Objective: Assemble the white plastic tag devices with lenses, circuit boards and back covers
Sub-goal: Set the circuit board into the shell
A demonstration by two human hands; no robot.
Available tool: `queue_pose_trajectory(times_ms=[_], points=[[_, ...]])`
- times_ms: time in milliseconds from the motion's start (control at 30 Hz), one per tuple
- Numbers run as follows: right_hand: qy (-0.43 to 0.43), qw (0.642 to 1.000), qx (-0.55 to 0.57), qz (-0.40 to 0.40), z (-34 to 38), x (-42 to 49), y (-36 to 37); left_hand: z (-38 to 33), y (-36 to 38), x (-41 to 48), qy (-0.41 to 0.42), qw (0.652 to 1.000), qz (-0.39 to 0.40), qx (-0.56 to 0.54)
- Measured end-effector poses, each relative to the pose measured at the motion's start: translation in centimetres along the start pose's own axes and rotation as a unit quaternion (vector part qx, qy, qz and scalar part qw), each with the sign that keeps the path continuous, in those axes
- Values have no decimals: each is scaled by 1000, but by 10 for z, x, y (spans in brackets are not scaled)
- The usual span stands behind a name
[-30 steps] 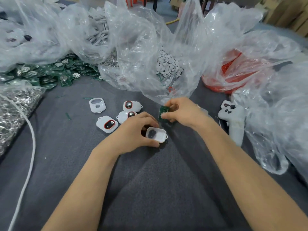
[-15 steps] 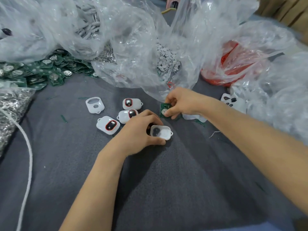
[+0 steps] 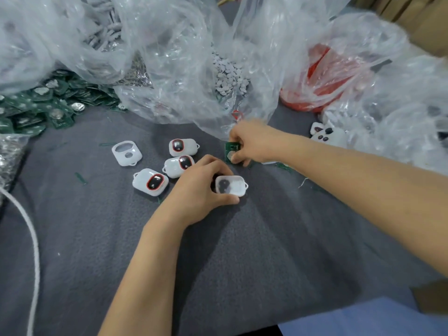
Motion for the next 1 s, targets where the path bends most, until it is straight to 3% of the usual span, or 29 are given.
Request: queue_pose_trajectory(times_ms=[100, 200, 267, 333, 433, 533, 633, 800, 1000], points=[[-8, 996, -62, -61, 4, -12, 2, -1, -1, 0, 9, 1000, -3, 1], [-55, 975, -78, -200, 11, -36, 12, -3, 0, -1, 22, 1000, 7, 0], [-114, 938, -40, -326, 14, -58, 20, -3, 0, -1, 30, 1000, 7, -8], [-113, 894, 21, -432, 4, -75, 21, 0, 0, -2, 15, 999, 6, -36], [-72, 852, 109, -507, -16, -83, 16, 5, 1, -1, -7, 998, 5, -66], [-39, 821, 189, -538, -32, -87, 13, 3, -1, 0, -1, 997, -5, -83], [6, 781, 342, -522, -51, -88, 20, 1, -2, -1, 5, 996, 2, -88], [-9, 679, 544, -492, -58, -87, 27, -1, -3, -1, 16, 995, -11, -94], [-48, 731, 548, -403, -39, -79, 28, -1, -7, 2, 3, 992, -70, -101]])
Point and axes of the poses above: each hand's wrist, its own x-axis towards the middle knuckle, its own y-axis out of the palm, z = x × y, the point moved 7 cm from there along x, towards the middle knuckle, and after that the axes turned 9 degrees about -y, right-handed, at the moved point
